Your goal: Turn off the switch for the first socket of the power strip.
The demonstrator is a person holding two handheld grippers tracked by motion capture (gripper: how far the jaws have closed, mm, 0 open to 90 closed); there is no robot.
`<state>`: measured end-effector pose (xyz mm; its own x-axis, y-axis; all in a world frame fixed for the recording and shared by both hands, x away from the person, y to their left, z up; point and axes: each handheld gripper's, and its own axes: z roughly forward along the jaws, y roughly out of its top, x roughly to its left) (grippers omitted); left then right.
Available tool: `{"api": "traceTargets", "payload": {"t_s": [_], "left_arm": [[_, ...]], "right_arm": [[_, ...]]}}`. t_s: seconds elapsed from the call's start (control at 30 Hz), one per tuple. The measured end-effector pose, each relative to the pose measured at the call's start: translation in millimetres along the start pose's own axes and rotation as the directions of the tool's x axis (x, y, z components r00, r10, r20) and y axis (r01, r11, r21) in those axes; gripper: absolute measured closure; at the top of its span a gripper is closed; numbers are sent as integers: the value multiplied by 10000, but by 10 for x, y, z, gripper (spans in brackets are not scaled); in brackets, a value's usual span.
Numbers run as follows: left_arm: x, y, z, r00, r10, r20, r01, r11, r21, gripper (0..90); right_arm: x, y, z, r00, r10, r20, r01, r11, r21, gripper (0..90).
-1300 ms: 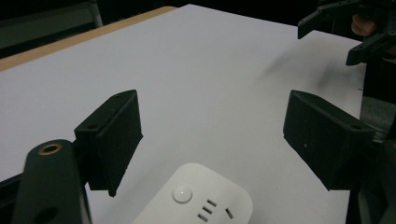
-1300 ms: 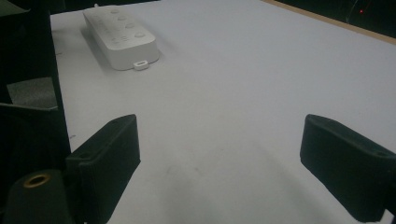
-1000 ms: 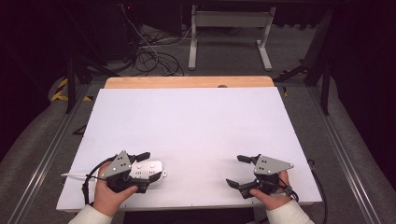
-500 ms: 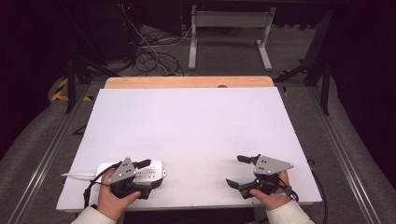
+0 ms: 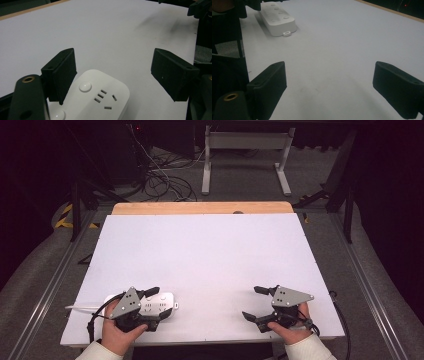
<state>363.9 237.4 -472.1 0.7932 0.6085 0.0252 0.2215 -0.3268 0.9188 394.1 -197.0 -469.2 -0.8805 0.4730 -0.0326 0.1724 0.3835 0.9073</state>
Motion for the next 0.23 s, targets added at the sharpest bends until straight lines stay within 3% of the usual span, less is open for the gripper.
{"api": "traceTargets", "payload": {"t_s": [0.1,0.23], "left_arm": [[-2,5,-10,10000,-43,23,43,10000,-15,207],[7,4,-24,9991,-386,192,387,9992,-45,205]], "right_arm": [[4,-1,-1,10000,-7,13,7,10000,-12,121],[-1,-1,-4,10000,-23,28,23,10000,17,121]]}}
